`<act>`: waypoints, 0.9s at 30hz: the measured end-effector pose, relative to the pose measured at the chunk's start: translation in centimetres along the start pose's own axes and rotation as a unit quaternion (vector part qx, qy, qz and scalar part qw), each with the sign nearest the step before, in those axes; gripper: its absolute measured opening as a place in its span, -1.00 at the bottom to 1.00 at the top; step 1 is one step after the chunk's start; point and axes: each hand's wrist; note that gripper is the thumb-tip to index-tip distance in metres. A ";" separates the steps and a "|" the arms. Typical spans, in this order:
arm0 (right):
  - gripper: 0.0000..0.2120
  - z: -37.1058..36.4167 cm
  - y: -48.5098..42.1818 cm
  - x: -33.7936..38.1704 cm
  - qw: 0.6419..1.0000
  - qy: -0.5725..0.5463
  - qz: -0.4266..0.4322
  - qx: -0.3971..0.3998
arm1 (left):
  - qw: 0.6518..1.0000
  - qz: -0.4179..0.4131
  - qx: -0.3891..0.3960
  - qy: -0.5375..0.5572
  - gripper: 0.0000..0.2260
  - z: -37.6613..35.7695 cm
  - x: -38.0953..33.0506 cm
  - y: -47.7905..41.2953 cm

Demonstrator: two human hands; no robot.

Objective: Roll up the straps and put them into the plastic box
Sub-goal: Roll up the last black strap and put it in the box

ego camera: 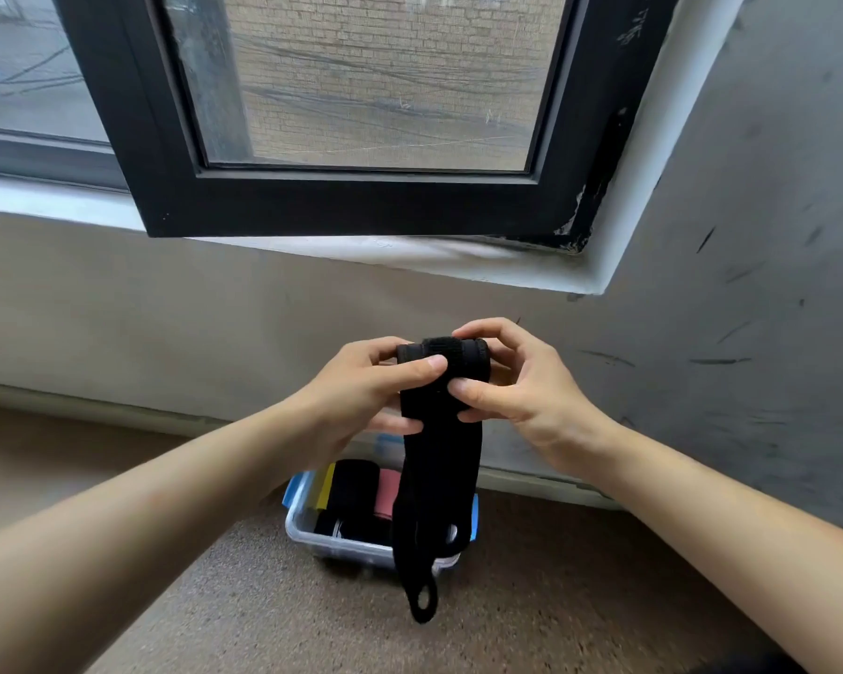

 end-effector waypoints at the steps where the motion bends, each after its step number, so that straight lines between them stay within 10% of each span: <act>1: -0.63 0.1 0.0 0.1 1.000 0.004 -0.001 -0.001 | 1.000 -0.010 -0.004 0.002 -0.70 0.0 0.1 0.0; 19: -0.56 0.4 0.8 1.6 0.989 -0.079 -0.121 0.011 | 0.972 -0.216 -0.033 -0.089 -0.61 -0.3 0.9 0.5; 27: -0.59 0.7 0.7 1.4 0.992 -0.109 -0.059 0.001 | 0.998 -0.005 0.057 -0.034 -0.56 -0.2 0.1 1.3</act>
Point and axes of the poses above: each hand's wrist, its own y-axis away from the middle knuckle, its own z-axis out of the back of the hand, x = y × z, and after that the axes turned 9 degrees about -x, right-handed
